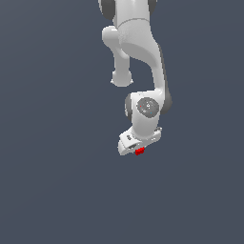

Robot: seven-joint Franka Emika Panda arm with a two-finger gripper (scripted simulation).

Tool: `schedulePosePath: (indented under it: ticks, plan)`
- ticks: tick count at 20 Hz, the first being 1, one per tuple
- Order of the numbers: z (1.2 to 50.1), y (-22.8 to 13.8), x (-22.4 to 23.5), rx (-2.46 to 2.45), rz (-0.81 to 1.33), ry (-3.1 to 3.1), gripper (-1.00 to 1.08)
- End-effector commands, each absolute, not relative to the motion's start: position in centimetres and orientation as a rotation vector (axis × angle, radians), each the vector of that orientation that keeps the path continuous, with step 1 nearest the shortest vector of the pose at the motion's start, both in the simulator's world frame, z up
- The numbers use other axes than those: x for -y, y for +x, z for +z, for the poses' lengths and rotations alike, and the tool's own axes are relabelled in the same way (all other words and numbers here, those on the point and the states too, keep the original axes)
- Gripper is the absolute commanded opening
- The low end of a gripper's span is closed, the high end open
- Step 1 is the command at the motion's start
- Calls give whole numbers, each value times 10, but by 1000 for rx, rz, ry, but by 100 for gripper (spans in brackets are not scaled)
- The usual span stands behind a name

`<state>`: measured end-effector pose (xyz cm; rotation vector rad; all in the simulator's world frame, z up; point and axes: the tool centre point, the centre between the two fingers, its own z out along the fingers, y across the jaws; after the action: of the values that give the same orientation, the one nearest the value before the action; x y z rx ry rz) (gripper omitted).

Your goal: Pick up the red cube and move it to a goal position.

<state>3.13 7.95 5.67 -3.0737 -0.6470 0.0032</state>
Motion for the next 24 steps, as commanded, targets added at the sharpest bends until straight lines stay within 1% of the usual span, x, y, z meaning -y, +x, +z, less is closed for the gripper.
schedulePosePath:
  ticks: [1,6,16,24]
  plan:
    - [75,30,-79,648,0,-3074,-100]
    - [125,25,-76,648,0,-3074,-100]
    - [241,15,-71,648,0,-3074,-100]
    - [305,11,-68,649,0,-3074,-100]
